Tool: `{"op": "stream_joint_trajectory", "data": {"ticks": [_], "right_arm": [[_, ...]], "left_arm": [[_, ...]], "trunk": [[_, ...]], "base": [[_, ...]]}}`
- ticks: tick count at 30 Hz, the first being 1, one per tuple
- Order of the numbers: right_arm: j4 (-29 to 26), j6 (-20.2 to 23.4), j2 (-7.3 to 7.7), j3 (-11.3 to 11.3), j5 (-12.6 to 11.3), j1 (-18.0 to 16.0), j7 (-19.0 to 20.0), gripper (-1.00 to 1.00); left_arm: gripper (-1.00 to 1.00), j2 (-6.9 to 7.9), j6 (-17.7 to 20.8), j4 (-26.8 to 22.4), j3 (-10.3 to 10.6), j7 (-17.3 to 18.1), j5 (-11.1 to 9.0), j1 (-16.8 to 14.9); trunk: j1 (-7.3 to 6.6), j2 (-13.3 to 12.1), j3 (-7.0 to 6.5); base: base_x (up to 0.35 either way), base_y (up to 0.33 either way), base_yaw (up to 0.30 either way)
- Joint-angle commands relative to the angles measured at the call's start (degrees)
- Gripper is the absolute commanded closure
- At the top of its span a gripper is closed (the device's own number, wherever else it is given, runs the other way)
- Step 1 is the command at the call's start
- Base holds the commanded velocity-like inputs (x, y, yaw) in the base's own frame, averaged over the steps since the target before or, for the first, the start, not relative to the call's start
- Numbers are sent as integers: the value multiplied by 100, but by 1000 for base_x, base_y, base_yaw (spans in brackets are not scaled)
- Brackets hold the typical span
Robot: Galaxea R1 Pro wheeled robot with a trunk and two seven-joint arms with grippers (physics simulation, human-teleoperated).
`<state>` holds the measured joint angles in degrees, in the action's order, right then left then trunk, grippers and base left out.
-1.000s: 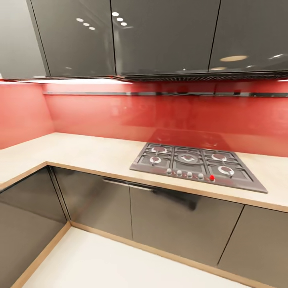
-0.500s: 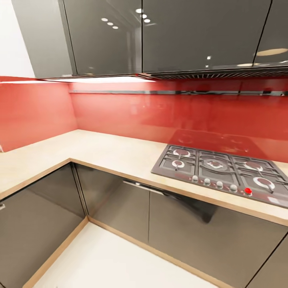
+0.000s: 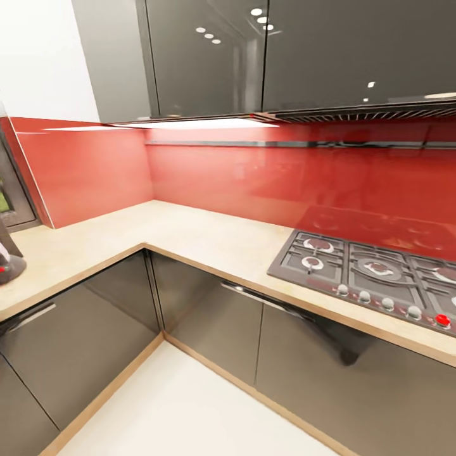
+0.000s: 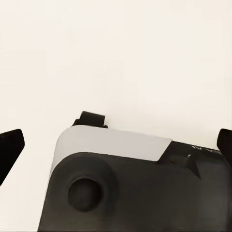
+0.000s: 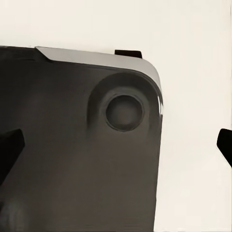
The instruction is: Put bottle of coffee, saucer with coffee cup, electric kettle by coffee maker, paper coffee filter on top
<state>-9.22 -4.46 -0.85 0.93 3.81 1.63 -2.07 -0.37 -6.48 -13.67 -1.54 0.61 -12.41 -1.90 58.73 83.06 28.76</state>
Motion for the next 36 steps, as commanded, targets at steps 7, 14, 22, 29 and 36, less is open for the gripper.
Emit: {"op": "stream_joint_trajectory", "data": {"ticks": [7, 14, 22, 29, 36], "right_arm": [[-10, -73, -10, -12, 57, 4, -176, -100], [-8, -266, -2, 4, 35, 4, -187, -100], [17, -516, -3, 13, 16, 4, -188, -100], [25, -527, -3, 13, 21, 4, -193, -100], [25, -529, -3, 13, 19, 4, -192, -100]], "left_arm": [[-100, -12, -73, 42, -26, 21, -383, -4], [-100, -11, -634, 199, 0, 19, -411, -4], [-100, 9, -679, 267, -39, 18, -450, -4], [-100, 18, -687, 268, -40, 18, -456, -4], [-100, 20, -688, 268, -43, 18, -456, -4]], "trunk": [[0, 2, 30], [0, 2, 54], [0, 2, 57], [0, 2, 57], [0, 2, 57]], "base": [[0, 0, 275], [0, 6, 252], [0, 234, 165], [0, 289, 284], [-65, 308, 288]]}}
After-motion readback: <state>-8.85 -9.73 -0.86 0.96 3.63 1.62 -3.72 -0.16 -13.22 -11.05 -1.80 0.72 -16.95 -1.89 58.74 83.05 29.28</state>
